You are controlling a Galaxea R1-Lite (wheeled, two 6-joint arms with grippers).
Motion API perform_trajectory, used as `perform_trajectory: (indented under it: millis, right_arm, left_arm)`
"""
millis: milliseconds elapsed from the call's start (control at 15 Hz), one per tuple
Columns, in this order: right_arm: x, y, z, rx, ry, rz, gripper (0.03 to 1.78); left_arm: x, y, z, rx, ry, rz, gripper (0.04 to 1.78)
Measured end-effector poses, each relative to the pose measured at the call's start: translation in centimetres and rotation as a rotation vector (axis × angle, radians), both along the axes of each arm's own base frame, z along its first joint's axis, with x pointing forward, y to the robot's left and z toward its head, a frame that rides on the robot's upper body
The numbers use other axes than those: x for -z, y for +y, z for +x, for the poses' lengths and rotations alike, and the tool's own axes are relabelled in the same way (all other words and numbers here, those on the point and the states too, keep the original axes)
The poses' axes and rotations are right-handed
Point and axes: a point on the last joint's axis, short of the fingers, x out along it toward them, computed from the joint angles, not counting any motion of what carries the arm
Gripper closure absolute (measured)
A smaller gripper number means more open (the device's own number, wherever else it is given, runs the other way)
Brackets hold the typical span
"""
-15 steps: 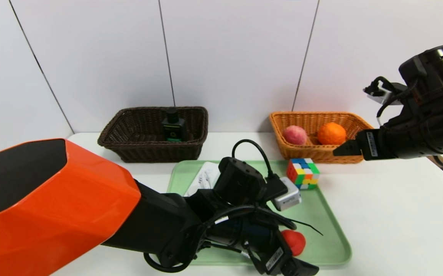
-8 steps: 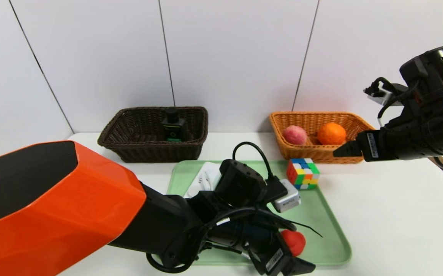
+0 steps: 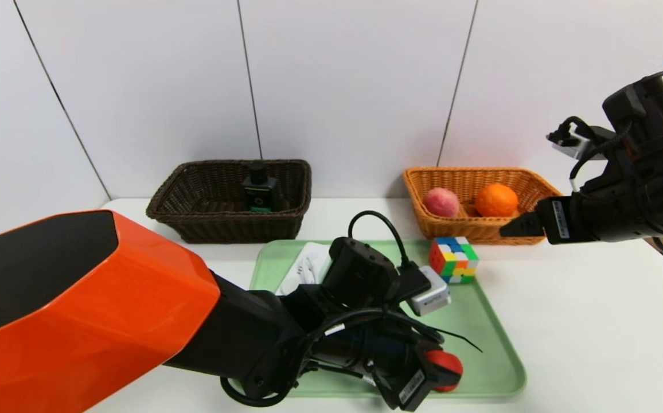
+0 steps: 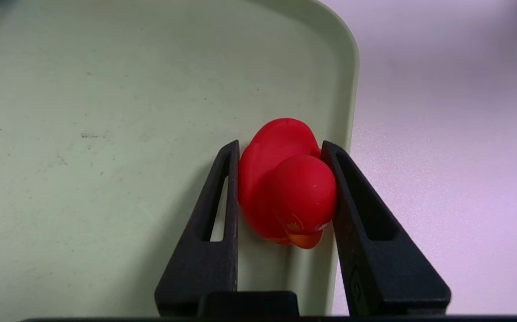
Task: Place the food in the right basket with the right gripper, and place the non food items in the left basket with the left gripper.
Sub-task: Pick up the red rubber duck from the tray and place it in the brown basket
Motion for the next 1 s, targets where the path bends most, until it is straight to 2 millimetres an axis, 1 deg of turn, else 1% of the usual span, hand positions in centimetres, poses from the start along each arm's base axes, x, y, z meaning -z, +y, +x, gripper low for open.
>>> perform_trajectory:
  millis: [200, 267, 333, 467, 667, 867, 1000]
  right_arm:
    - [0.0, 0.0, -0.1, 0.000, -0.002, 0.001, 0.11]
    - [0.0, 0.0, -0.1, 0.000, -0.003, 0.002, 0.11]
    - [0.0, 0.0, -0.1, 0.000, -0.003, 0.002, 0.11]
    - [0.0, 0.0, -0.1, -0.001, -0.003, 0.001, 0.11]
    - [0.0, 0.0, -0.1, 0.000, -0.003, 0.001, 0.11]
    - [0.0, 0.0, -0.1, -0.001, -0.004, 0.000, 0.11]
    - [0.0, 0.0, -0.1, 0.000, -0.003, 0.001, 0.11]
  left_arm:
    - [-0.2, 0.0, 0.0, -0.004, 0.001, -0.003, 1.26]
    - [-0.5, -0.1, 0.1, -0.006, -0.003, -0.009, 1.31]
    - [-0.7, -0.1, 0.1, -0.006, -0.006, -0.015, 1.49]
    - [-1.3, -0.2, 0.3, -0.014, -0.011, -0.031, 1.50]
    - [-2.9, -0.1, 0.9, -0.041, -0.009, -0.078, 1.50]
    - [-3.7, 0.2, 1.3, -0.057, -0.017, -0.097, 1.50]
    - [-5.3, 0.4, 1.7, -0.080, -0.019, -0.140, 1.50]
